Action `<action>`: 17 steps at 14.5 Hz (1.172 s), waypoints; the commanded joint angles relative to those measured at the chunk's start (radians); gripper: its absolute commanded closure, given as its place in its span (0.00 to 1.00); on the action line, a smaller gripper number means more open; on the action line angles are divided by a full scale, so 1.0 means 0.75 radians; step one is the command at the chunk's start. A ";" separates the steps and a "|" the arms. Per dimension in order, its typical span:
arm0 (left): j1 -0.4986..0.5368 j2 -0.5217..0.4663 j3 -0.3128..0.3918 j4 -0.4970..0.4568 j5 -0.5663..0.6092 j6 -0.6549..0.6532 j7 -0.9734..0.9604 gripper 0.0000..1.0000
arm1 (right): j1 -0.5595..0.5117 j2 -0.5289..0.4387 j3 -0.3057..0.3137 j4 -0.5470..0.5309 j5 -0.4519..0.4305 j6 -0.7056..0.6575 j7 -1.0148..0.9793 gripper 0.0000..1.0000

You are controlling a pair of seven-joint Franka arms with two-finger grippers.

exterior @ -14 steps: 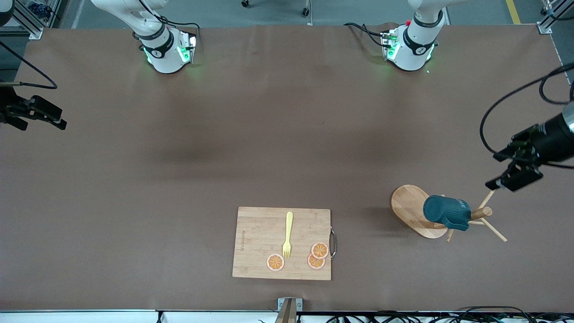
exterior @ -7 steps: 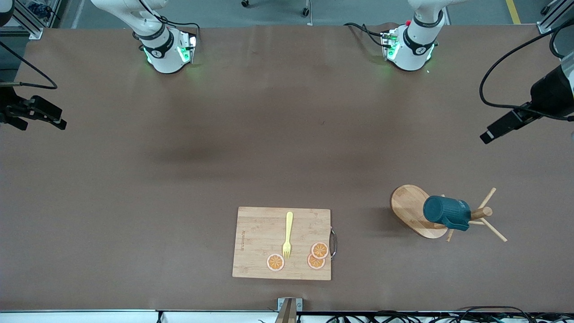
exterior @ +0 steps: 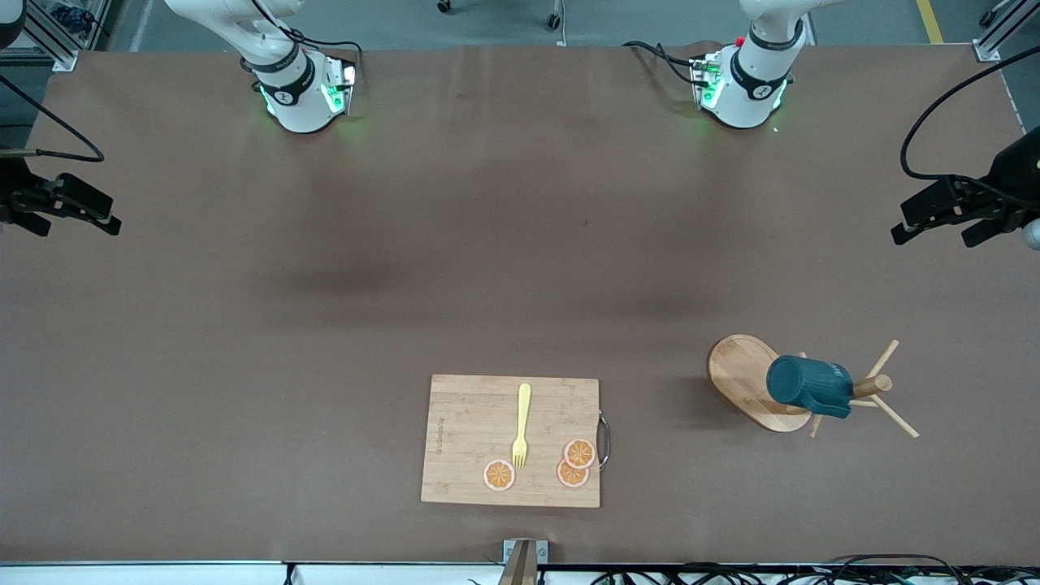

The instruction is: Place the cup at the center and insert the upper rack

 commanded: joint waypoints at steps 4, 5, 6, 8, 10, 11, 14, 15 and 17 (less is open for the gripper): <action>0.002 -0.105 -0.012 -0.024 0.092 -0.048 0.040 0.00 | -0.011 0.002 0.006 0.008 -0.013 0.001 0.004 0.00; 0.000 -0.109 -0.012 -0.024 0.092 -0.059 0.042 0.00 | -0.011 0.002 0.006 0.006 -0.013 -0.001 0.004 0.00; 0.000 -0.113 -0.012 -0.024 0.085 -0.059 0.042 0.00 | -0.013 0.002 0.006 0.006 -0.013 0.001 0.004 0.00; -0.067 -0.119 0.016 -0.026 0.081 -0.061 0.040 0.00 | -0.013 0.002 0.006 0.006 -0.013 0.001 0.004 0.00; -0.261 -0.121 0.214 -0.024 0.081 -0.061 0.040 0.00 | -0.013 0.004 0.006 0.004 -0.013 0.001 0.004 0.00; -0.353 -0.129 0.314 -0.020 0.077 -0.061 0.040 0.00 | -0.013 0.004 0.006 0.004 -0.013 0.003 0.004 0.00; -0.413 -0.125 0.366 -0.008 0.081 -0.055 0.038 0.00 | -0.015 0.008 0.004 0.006 -0.013 0.005 0.004 0.00; -0.411 -0.123 0.364 -0.006 0.077 -0.053 0.038 0.00 | -0.015 0.008 0.006 0.006 -0.013 0.005 0.004 0.00; -0.409 -0.123 0.364 -0.006 0.077 -0.053 0.034 0.00 | -0.015 0.008 0.004 0.006 -0.013 0.005 0.002 0.00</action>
